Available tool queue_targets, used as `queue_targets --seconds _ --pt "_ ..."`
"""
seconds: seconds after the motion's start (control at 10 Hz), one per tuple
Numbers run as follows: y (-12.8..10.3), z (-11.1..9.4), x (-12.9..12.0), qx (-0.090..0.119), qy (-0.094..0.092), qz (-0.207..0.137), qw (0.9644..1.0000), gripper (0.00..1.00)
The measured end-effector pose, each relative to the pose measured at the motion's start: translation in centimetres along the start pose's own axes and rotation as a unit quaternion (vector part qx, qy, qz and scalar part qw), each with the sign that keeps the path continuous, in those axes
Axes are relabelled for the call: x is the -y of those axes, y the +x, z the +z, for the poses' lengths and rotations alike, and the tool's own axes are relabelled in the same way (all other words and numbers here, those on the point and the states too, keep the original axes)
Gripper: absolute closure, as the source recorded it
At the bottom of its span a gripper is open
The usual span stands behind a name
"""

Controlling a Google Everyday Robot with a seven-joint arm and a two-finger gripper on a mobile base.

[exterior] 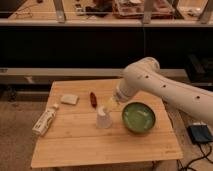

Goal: Pick up the ceramic cup

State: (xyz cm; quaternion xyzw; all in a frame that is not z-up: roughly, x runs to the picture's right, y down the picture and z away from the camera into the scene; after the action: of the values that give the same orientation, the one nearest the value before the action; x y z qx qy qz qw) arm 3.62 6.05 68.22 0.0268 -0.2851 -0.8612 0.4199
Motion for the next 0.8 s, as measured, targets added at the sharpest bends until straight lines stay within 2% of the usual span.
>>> queue_targets --seconds 0.2,0.5,0.7,0.8 --pt "1.9 1.1 1.5 0.012 0.002 -0.008 0.9999 0.20" --pt "4.5 3.8 -0.6 0.003 -0.020 0.013 0.9997 0.20" --pt "4.8 6.0 -1.0 0.011 -0.011 0.026 0.9995 0.20" --pt "4.6 7.6 -0.8 0.021 -0.002 0.031 0.9993 0.20"
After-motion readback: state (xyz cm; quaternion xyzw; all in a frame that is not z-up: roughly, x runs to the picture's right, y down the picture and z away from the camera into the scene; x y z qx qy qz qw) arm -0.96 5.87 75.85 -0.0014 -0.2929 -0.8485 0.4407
